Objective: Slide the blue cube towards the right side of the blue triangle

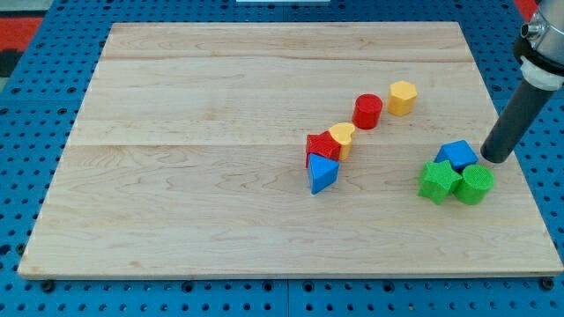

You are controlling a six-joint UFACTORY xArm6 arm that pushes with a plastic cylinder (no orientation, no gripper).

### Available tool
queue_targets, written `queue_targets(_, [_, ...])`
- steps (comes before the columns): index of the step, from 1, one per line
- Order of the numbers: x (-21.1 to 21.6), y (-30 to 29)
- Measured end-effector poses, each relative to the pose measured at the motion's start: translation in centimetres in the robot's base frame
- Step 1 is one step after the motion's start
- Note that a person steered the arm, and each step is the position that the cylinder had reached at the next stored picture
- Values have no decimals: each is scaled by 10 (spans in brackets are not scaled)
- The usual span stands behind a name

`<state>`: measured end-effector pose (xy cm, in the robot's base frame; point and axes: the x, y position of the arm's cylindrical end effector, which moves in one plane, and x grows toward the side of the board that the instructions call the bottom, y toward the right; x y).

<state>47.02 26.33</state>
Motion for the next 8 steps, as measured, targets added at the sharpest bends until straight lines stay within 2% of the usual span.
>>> queue_targets(6, [7, -105])
queue_targets(8, [17, -114])
